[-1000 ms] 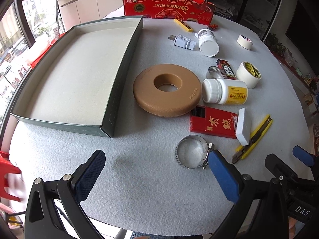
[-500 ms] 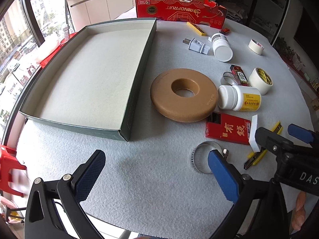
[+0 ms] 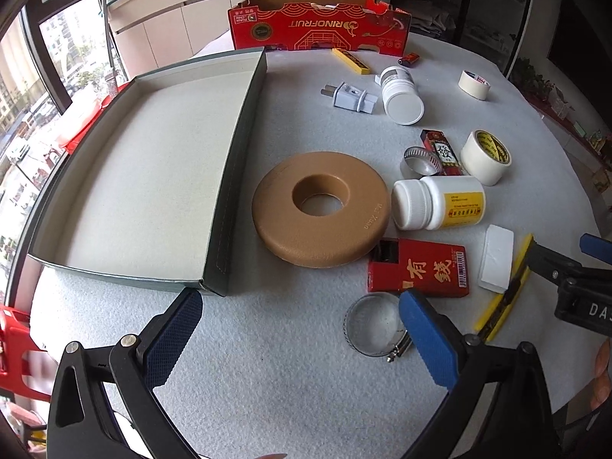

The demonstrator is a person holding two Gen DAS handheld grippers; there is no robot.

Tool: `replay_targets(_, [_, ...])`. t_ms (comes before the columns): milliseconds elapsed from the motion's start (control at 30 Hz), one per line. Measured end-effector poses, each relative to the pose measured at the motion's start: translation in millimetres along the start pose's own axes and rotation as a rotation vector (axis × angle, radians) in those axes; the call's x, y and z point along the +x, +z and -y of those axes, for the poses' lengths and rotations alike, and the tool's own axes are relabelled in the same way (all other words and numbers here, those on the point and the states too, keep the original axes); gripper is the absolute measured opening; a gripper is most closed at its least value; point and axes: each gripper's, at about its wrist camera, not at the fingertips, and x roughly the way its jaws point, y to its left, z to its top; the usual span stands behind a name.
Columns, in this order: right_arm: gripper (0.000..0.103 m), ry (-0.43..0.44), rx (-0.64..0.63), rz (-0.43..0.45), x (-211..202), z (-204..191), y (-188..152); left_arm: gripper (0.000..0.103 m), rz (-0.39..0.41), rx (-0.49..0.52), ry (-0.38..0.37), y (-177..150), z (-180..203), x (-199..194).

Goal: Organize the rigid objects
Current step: 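Move the left gripper over the tan cork ring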

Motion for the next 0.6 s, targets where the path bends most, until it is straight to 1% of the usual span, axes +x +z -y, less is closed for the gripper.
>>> replay_targets(67, [0.103, 0.031, 0.016, 0.004, -3, 1, -3, 0.103, 0.000, -0.031, 0.013, 5, -10, 3])
replay_targets(133, [0.103, 0.038, 0.015, 0.013, -5, -3, -6, 0.103, -0.006, -0.060, 0.024, 7, -23, 6])
replay_targets(333, [0.103, 0.060, -0.002, 0.019, -7, -13, -9, 0.103, -0.008, -0.126, 0.140, 4, -65, 19])
replay_targets(433, [0.103, 0.068, -0.005, 0.024, -7, -15, -10, 0.103, -0.010, -0.163, 0.164, 6, -86, 24])
replay_targets(500, [0.103, 0.069, -0.004, 0.026, -7, -16, -11, 0.103, 0.005, -0.177, 0.198, 6, -94, 22])
replay_targets(600, [0.103, 0.071, -0.002, 0.023, -7, -16, -11, 0.103, 0.027, -0.187, 0.226, 7, -103, 19])
